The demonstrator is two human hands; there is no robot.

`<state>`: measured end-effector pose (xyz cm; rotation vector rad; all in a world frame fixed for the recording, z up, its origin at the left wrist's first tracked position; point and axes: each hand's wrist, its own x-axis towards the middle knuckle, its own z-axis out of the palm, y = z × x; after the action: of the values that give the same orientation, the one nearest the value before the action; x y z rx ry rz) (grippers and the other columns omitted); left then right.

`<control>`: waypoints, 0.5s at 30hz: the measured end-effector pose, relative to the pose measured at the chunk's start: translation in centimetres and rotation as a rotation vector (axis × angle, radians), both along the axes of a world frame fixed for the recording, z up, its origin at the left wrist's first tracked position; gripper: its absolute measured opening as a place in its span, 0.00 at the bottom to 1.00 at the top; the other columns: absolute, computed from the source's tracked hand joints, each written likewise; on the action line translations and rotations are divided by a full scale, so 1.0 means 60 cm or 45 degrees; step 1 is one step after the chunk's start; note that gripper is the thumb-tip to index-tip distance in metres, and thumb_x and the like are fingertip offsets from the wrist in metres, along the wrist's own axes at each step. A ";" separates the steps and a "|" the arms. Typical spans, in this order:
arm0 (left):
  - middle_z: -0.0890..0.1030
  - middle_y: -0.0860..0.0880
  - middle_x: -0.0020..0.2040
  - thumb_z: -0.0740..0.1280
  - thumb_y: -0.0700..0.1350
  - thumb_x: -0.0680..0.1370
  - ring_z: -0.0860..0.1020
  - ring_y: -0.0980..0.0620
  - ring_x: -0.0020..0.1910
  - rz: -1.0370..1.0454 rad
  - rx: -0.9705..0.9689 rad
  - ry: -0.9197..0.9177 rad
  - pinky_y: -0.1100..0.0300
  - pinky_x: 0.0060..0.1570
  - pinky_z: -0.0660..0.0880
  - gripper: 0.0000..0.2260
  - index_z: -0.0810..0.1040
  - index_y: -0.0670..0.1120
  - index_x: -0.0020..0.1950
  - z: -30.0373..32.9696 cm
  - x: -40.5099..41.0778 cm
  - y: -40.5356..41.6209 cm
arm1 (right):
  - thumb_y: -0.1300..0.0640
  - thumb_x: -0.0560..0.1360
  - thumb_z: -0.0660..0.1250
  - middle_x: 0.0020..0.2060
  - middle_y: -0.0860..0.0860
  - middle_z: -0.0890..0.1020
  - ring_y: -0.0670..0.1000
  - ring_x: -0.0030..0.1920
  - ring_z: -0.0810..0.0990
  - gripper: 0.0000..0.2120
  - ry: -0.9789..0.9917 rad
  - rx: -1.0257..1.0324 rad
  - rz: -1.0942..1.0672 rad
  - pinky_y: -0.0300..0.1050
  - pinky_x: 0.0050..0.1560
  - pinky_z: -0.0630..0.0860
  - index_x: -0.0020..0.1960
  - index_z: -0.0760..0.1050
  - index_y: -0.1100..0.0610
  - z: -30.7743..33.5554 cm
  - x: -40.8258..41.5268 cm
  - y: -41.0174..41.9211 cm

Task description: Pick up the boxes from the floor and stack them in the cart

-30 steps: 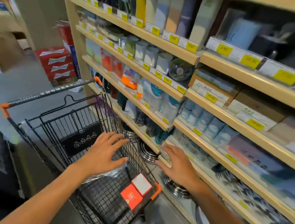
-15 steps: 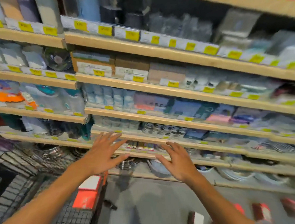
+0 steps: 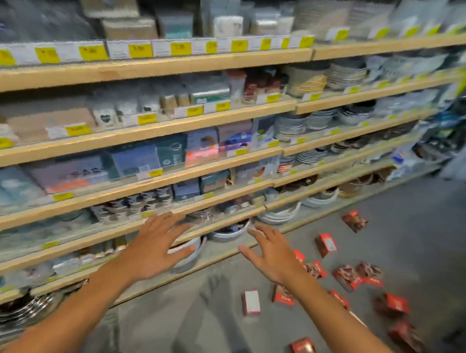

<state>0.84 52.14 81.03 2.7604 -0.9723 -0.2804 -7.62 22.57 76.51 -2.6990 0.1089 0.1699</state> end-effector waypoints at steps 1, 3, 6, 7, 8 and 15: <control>0.60 0.55 0.79 0.40 0.75 0.74 0.53 0.50 0.78 -0.046 0.000 0.004 0.48 0.78 0.47 0.38 0.61 0.59 0.78 -0.006 0.003 -0.042 | 0.20 0.69 0.42 0.77 0.52 0.66 0.55 0.77 0.61 0.49 0.003 0.010 -0.042 0.50 0.77 0.56 0.77 0.68 0.50 -0.003 -0.010 -0.039; 0.62 0.54 0.78 0.38 0.76 0.74 0.57 0.49 0.77 -0.144 0.035 0.004 0.47 0.77 0.51 0.39 0.62 0.58 0.78 -0.018 0.009 -0.115 | 0.17 0.66 0.37 0.77 0.52 0.67 0.56 0.77 0.61 0.54 0.024 0.027 -0.124 0.50 0.77 0.57 0.76 0.68 0.50 -0.015 -0.029 -0.105; 0.63 0.52 0.78 0.37 0.78 0.72 0.59 0.47 0.77 -0.269 0.065 0.053 0.46 0.76 0.53 0.43 0.63 0.57 0.78 -0.036 0.011 -0.220 | 0.16 0.63 0.33 0.76 0.53 0.68 0.56 0.76 0.64 0.58 0.048 0.048 -0.284 0.53 0.76 0.61 0.76 0.69 0.50 -0.036 -0.066 -0.196; 0.64 0.52 0.78 0.37 0.78 0.72 0.59 0.47 0.76 -0.299 0.063 0.063 0.47 0.76 0.54 0.43 0.63 0.57 0.78 -0.039 0.011 -0.247 | 0.15 0.63 0.33 0.76 0.54 0.68 0.57 0.76 0.64 0.59 0.046 0.056 -0.325 0.52 0.76 0.60 0.76 0.69 0.51 -0.040 -0.078 -0.216; 0.64 0.52 0.77 0.37 0.78 0.72 0.60 0.47 0.76 -0.336 0.064 0.064 0.47 0.76 0.55 0.43 0.62 0.57 0.78 -0.043 0.012 -0.278 | 0.15 0.62 0.32 0.76 0.54 0.68 0.56 0.76 0.65 0.60 0.044 0.064 -0.376 0.52 0.76 0.60 0.76 0.69 0.51 -0.044 -0.091 -0.239; 0.65 0.52 0.77 0.45 0.75 0.74 0.62 0.50 0.76 -0.588 0.025 0.112 0.58 0.73 0.52 0.38 0.62 0.57 0.78 -0.074 0.041 -0.435 | 0.21 0.70 0.46 0.73 0.52 0.72 0.56 0.73 0.69 0.45 0.115 0.055 -0.638 0.51 0.74 0.64 0.72 0.72 0.49 -0.070 -0.158 -0.348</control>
<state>3.29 26.01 76.61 2.4806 -1.5789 -0.4757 -17.08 1.70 72.31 -2.5277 0.7857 0.1367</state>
